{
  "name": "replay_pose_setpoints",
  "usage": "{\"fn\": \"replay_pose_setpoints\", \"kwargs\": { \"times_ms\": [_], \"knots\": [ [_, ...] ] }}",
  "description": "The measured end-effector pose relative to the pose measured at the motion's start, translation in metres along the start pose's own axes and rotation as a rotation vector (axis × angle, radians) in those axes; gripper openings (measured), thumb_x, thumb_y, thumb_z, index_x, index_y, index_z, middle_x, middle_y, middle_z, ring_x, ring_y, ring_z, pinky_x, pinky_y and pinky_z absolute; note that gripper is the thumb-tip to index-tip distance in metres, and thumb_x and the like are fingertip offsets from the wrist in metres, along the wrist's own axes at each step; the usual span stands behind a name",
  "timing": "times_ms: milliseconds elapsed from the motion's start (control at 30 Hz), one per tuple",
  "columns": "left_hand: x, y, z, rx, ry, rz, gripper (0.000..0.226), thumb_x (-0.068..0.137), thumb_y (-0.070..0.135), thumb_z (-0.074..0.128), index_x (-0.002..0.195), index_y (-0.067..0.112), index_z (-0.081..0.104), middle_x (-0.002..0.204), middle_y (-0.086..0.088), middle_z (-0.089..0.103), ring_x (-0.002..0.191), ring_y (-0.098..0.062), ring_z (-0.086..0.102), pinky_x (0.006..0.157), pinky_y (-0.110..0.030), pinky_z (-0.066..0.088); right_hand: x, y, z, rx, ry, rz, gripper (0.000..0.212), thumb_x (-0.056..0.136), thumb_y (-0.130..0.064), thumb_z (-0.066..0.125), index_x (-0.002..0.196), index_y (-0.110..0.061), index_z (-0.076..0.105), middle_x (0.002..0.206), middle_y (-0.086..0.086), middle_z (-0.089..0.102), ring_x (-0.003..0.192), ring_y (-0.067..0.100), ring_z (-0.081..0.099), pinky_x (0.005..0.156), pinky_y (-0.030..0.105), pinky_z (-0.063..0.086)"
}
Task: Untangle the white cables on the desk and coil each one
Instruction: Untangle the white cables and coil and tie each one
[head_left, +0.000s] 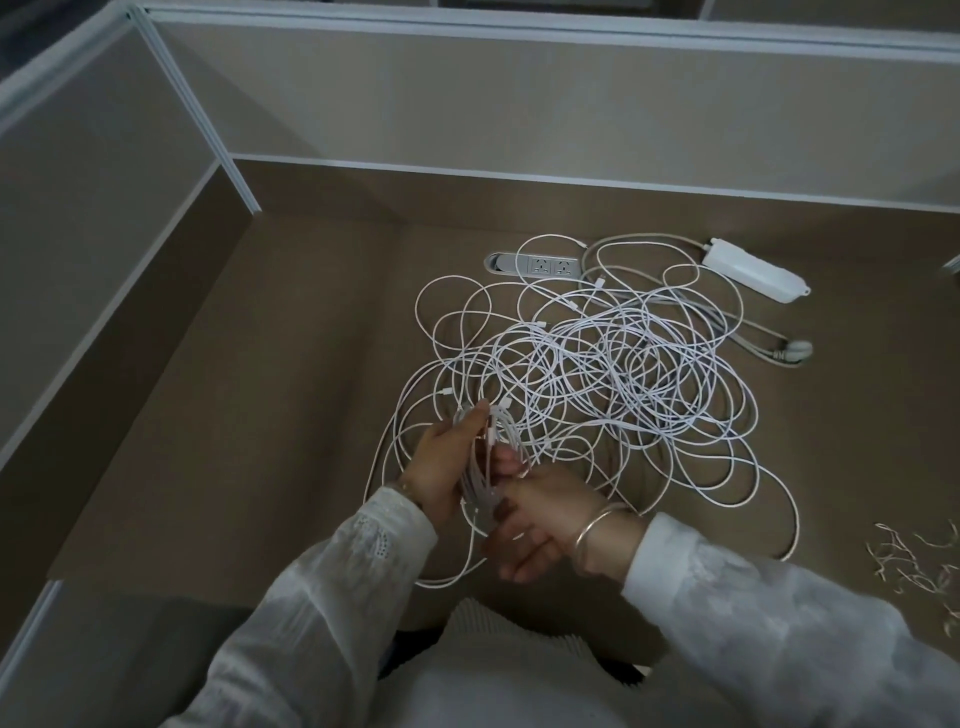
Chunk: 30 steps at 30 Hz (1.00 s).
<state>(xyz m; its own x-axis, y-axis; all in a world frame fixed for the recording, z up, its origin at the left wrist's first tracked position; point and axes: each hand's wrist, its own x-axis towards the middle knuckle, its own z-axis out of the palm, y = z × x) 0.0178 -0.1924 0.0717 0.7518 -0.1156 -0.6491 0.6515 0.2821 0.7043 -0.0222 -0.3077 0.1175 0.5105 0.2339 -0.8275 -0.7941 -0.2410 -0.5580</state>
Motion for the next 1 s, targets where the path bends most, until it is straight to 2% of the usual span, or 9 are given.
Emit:
{"fn": "replay_pose_setpoints", "kwargs": {
  "times_ms": [133, 233, 333, 433, 567, 633, 700, 833, 1000],
  "knots": [
    [0.002, -0.002, 0.000, 0.013, -0.080, -0.075, 0.043, 0.097, 0.037, 0.052, 0.063, 0.011, 0.045, 0.041, -0.001, 0.040, 0.031, -0.011, 0.036, 0.036, -0.016, 0.034, -0.002, -0.001, -0.008, -0.186, 0.032, -0.116, 0.016, 0.092, -0.013, 0.051, 0.086, -0.002, 0.060, 0.062, 0.012, 0.064, 0.044, 0.022, 0.059, 0.044, 0.026, 0.050],
    [0.002, -0.002, 0.002, 0.071, -0.139, -0.107, 0.045, 0.099, 0.039, 0.046, 0.064, 0.010, 0.045, 0.038, 0.001, 0.035, 0.026, -0.007, 0.025, 0.034, -0.014, 0.030, 0.002, 0.002, -0.022, -0.338, 0.276, -0.386, 0.006, 0.085, -0.016, 0.065, 0.079, -0.015, 0.063, 0.060, 0.004, 0.063, 0.044, 0.018, 0.061, 0.044, 0.029, 0.051],
    [-0.002, -0.003, 0.007, 0.178, -0.157, -0.121, 0.049, 0.101, 0.040, 0.041, 0.061, 0.011, 0.044, 0.038, 0.001, 0.036, 0.027, -0.007, 0.024, 0.036, -0.014, 0.028, 0.006, 0.003, -0.031, -0.285, 0.386, -0.527, 0.021, 0.076, -0.029, 0.075, 0.085, -0.016, 0.062, 0.070, 0.004, 0.064, 0.053, 0.023, 0.065, 0.045, 0.030, 0.050],
    [-0.002, -0.003, 0.012, 0.214, -0.171, -0.122, 0.046, 0.102, 0.036, 0.042, 0.063, 0.011, 0.045, 0.038, 0.001, 0.036, 0.027, -0.007, 0.025, 0.036, -0.014, 0.028, 0.012, 0.000, -0.030, -0.336, 0.367, -0.551, 0.028, 0.074, -0.036, 0.077, 0.080, -0.013, 0.063, 0.070, 0.005, 0.070, 0.051, 0.014, 0.060, 0.051, 0.031, 0.048],
    [0.001, 0.001, 0.012, 0.159, -0.217, -0.189, 0.038, 0.102, 0.034, 0.040, 0.071, 0.014, 0.049, 0.038, 0.003, 0.034, 0.025, -0.005, 0.024, 0.035, -0.013, 0.027, 0.014, -0.009, -0.029, -0.265, 0.326, -0.502, 0.017, 0.082, -0.021, 0.072, 0.077, -0.006, 0.065, 0.064, 0.006, 0.069, 0.040, 0.006, 0.051, 0.039, 0.019, 0.039],
    [0.004, 0.002, 0.010, 0.164, -0.253, -0.203, 0.039, 0.102, 0.037, 0.039, 0.071, 0.016, 0.048, 0.040, 0.004, 0.034, 0.026, -0.004, 0.023, 0.035, -0.013, 0.028, 0.016, -0.014, -0.029, -0.236, 0.310, -0.452, 0.015, 0.082, -0.014, 0.069, 0.071, -0.005, 0.064, 0.063, 0.014, 0.067, 0.038, 0.009, 0.048, 0.036, 0.019, 0.037],
    [0.005, 0.003, 0.009, 0.193, -0.301, -0.205, 0.044, 0.102, 0.039, 0.037, 0.066, 0.016, 0.045, 0.042, 0.004, 0.035, 0.027, -0.003, 0.023, 0.035, -0.013, 0.028, 0.018, -0.018, -0.028, -0.141, 0.309, -0.413, 0.016, 0.080, -0.007, 0.066, 0.064, -0.005, 0.062, 0.058, 0.012, 0.063, 0.037, 0.011, 0.050, 0.036, 0.018, 0.039],
    [0.003, 0.009, 0.013, 0.230, -0.363, -0.183, 0.039, 0.102, 0.031, 0.032, 0.066, 0.017, 0.039, 0.043, 0.006, 0.037, 0.028, -0.002, 0.021, 0.036, -0.012, 0.025, 0.017, -0.029, -0.033, 0.098, 0.295, -0.390, 0.011, 0.082, 0.000, 0.063, 0.071, -0.001, 0.061, 0.056, 0.008, 0.060, 0.037, 0.012, 0.053, 0.036, 0.018, 0.042],
    [0.002, 0.012, 0.013, 0.229, -0.347, -0.235, 0.032, 0.101, 0.028, 0.034, 0.071, 0.018, 0.040, 0.040, 0.007, 0.030, 0.026, -0.003, 0.021, 0.034, -0.012, 0.027, 0.019, -0.037, -0.043, 0.212, 0.326, -0.406, 0.007, 0.082, 0.000, 0.064, 0.077, 0.003, 0.060, 0.047, 0.005, 0.060, 0.034, 0.013, 0.053, 0.034, 0.017, 0.040]
  ]
}}
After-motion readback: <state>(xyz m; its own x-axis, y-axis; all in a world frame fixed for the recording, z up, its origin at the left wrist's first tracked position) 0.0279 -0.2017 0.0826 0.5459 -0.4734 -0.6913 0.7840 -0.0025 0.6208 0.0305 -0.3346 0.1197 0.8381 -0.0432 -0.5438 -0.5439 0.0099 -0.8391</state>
